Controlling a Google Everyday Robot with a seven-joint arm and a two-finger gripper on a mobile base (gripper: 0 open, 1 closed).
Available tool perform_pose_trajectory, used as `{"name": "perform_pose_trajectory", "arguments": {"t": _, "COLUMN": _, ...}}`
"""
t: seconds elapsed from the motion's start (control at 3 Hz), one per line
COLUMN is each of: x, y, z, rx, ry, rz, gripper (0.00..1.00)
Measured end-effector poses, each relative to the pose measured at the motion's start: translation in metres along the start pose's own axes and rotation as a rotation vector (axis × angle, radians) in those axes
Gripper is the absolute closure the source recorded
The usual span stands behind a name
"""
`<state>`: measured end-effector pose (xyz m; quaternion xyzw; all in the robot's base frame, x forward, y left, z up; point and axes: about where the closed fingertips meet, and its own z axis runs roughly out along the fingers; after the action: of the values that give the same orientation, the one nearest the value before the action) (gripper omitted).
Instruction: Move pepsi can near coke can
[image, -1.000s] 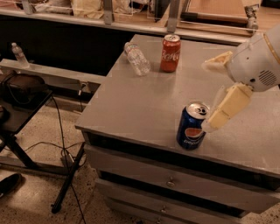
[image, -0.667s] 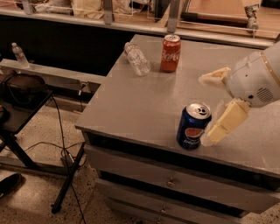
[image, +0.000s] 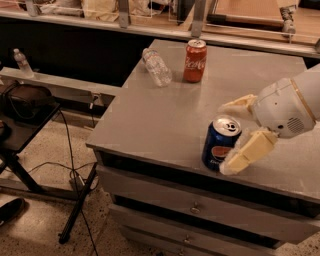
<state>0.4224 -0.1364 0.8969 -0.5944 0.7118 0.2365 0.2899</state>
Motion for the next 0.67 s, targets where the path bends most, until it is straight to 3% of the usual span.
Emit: {"name": "perform_pose_trajectory", "arguments": {"t": 0.67, "x": -0.0033, "y": 0.0012, "z": 0.0021, "rx": -0.003, "ry": 0.006, "rz": 0.002, "gripper": 0.62}}
